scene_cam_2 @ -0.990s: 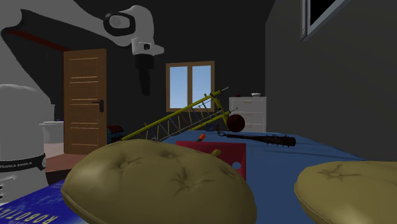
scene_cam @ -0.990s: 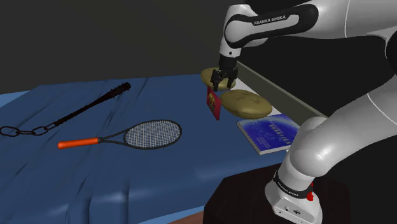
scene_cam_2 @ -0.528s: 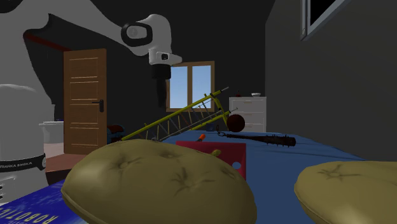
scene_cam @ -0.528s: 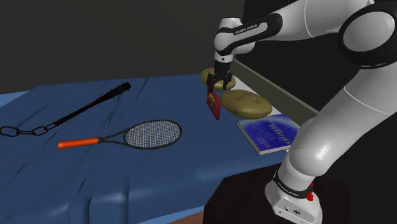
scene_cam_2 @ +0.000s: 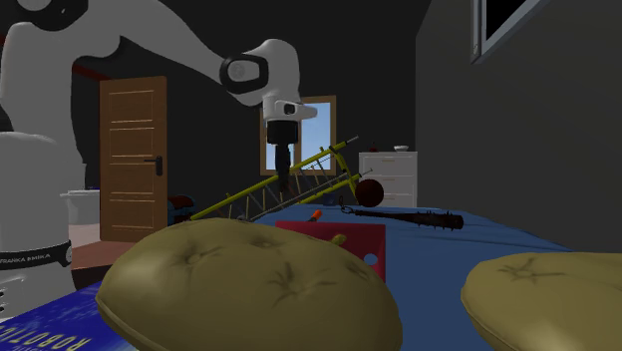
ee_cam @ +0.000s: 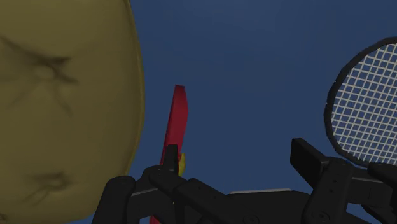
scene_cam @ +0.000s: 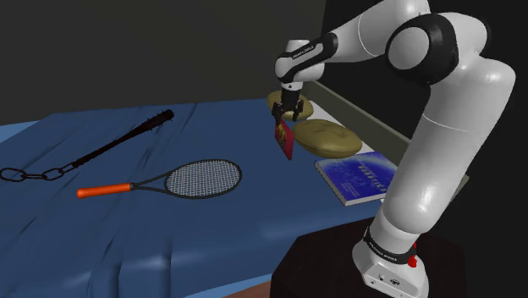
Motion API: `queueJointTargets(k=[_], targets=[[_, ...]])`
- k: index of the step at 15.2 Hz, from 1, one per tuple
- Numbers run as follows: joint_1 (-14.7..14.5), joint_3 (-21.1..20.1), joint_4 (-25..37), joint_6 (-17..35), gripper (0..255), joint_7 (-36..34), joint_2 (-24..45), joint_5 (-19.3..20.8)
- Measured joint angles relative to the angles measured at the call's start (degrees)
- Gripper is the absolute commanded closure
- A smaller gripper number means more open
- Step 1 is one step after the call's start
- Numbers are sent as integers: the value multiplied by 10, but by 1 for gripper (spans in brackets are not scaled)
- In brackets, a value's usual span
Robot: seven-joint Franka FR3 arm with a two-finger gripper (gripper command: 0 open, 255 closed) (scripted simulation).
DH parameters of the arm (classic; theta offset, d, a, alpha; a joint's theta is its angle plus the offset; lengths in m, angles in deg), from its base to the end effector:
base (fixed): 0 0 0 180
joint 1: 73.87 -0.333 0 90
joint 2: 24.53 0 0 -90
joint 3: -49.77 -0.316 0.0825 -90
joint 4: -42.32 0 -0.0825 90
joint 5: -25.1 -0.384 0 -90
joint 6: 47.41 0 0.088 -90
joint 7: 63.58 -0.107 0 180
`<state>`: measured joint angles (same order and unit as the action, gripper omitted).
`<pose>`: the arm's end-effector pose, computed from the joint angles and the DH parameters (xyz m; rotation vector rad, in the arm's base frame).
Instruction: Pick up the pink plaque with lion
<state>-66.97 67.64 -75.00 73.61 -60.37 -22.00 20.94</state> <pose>0.5109 -0.2306 0.4215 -3.0333 0.6348 -0.0527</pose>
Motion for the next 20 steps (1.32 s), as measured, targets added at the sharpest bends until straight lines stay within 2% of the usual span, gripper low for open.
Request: queueJointTargets(k=[9,11,17,18,20], targets=[[52,13,177,6,0,40,200,-67],[59,12,189,13,0,44,221,-74],[62,7,176,46,0,52,242,-84],[63,7,175,49,255,52,245,-84],[63,6,174,51,255,53,245,-85]])
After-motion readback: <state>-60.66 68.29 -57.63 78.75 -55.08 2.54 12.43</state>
